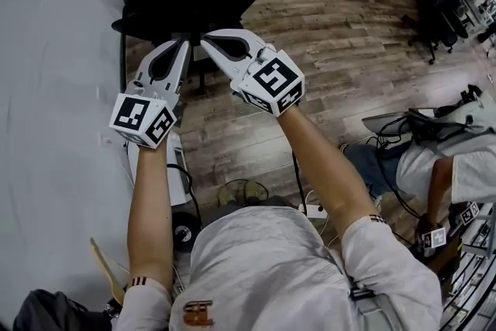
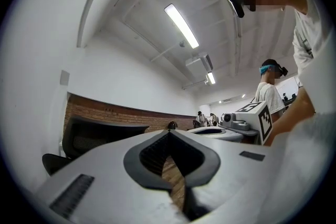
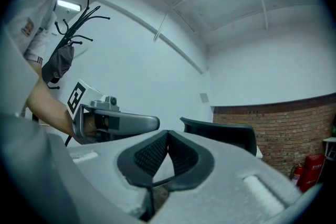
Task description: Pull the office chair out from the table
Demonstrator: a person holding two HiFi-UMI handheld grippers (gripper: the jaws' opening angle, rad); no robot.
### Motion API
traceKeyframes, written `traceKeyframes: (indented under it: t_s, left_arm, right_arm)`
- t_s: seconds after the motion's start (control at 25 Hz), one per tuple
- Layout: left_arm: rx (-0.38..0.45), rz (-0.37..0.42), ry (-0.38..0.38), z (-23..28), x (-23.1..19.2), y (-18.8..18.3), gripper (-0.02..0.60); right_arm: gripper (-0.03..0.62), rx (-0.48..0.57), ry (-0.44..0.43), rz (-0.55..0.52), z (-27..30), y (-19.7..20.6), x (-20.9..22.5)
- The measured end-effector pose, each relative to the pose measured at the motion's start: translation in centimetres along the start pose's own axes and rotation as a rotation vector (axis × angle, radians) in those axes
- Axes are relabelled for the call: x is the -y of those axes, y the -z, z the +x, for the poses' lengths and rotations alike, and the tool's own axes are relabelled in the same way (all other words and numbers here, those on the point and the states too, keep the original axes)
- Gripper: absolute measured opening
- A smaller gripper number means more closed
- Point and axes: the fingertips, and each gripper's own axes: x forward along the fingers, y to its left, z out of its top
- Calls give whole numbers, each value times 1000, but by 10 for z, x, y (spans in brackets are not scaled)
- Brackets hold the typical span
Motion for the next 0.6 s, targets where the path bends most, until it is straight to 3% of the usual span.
traceKeyframes:
  t_s: [0.6]
  left_arm:
    - [-8, 19, 23, -1, 4, 6, 0]
  right_arm:
    - [2, 18, 14, 30, -2, 2, -6]
